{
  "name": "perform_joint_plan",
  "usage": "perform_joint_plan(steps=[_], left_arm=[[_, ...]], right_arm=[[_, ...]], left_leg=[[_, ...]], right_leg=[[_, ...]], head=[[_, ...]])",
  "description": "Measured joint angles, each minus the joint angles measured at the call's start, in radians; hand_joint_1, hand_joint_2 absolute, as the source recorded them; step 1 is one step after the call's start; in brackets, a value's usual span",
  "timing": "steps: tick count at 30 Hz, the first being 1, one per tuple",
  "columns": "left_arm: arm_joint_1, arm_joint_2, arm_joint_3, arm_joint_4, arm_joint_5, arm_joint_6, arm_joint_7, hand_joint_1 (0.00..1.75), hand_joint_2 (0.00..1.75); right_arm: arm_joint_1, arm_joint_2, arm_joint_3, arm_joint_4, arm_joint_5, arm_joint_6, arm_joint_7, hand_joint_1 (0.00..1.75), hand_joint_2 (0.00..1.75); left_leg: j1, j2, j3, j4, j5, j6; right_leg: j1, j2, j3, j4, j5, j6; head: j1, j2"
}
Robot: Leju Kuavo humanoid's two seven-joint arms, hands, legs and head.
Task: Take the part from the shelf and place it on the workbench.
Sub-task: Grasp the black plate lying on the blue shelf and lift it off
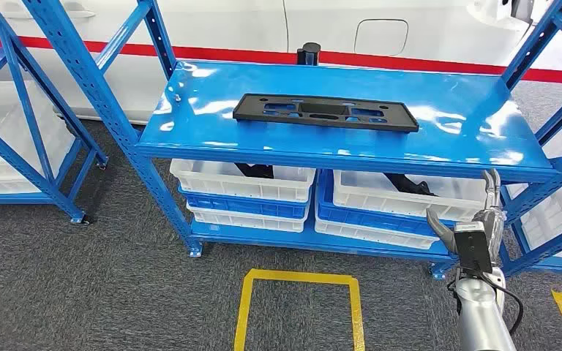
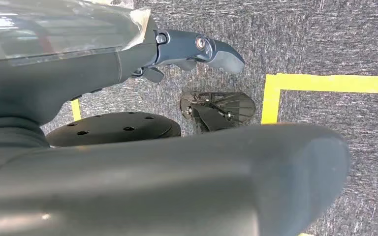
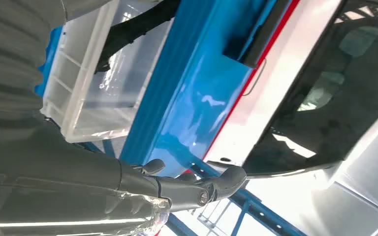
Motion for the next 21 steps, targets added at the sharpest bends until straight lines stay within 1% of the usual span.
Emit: perform_joint_plan(steps=[3, 5, 13, 17, 21], left_arm=[[0.000, 0.000, 0.000, 0.000, 0.001, 0.000, 0.000, 0.00, 0.00], [0.000, 0.000, 0.000, 0.000, 0.004, 0.000, -0.001, 0.00, 0.00], [-0.004, 0.000, -0.008, 0.000, 0.006, -0.004, 0.000, 0.00, 0.00], [-0.007, 0.000, -0.013, 0.000, 0.002, -0.007, 0.005, 0.00, 0.00], [-0.010, 0.000, -0.015, 0.000, -0.003, -0.014, 0.008, 0.00, 0.00]], right_arm=[[0.006, 0.000, 0.005, -0.018, 0.001, -0.002, 0.000, 0.00, 1.75], [0.016, 0.000, 0.016, -0.056, 0.010, -0.008, 0.002, 0.00, 1.75], [0.063, 0.002, 0.086, -0.310, 0.054, -0.019, 0.044, 0.00, 1.75], [0.083, -0.001, 0.100, -0.423, 0.057, -0.026, 0.050, 0.00, 1.75], [0.098, -0.017, 0.103, -0.515, 0.057, -0.040, 0.058, 0.00, 1.75]], left_leg=[[0.000, 0.000, 0.000, 0.000, 0.000, 0.000], [0.000, 0.000, 0.000, 0.000, 0.000, 0.000], [0.000, 0.000, 0.000, 0.000, 0.000, 0.000], [0.000, 0.000, 0.000, 0.000, 0.000, 0.000], [0.000, 0.000, 0.000, 0.000, 0.000, 0.000]], right_leg=[[0.000, 0.000, 0.000, 0.000, 0.000, 0.000], [0.000, 0.000, 0.000, 0.000, 0.000, 0.000], [0.000, 0.000, 0.000, 0.000, 0.000, 0.000], [0.000, 0.000, 0.000, 0.000, 0.000, 0.000], [0.000, 0.000, 0.000, 0.000, 0.000, 0.000]], head=[[0.000, 0.000], [0.000, 0.000], [0.000, 0.000], [0.000, 0.000], [0.000, 0.000]])
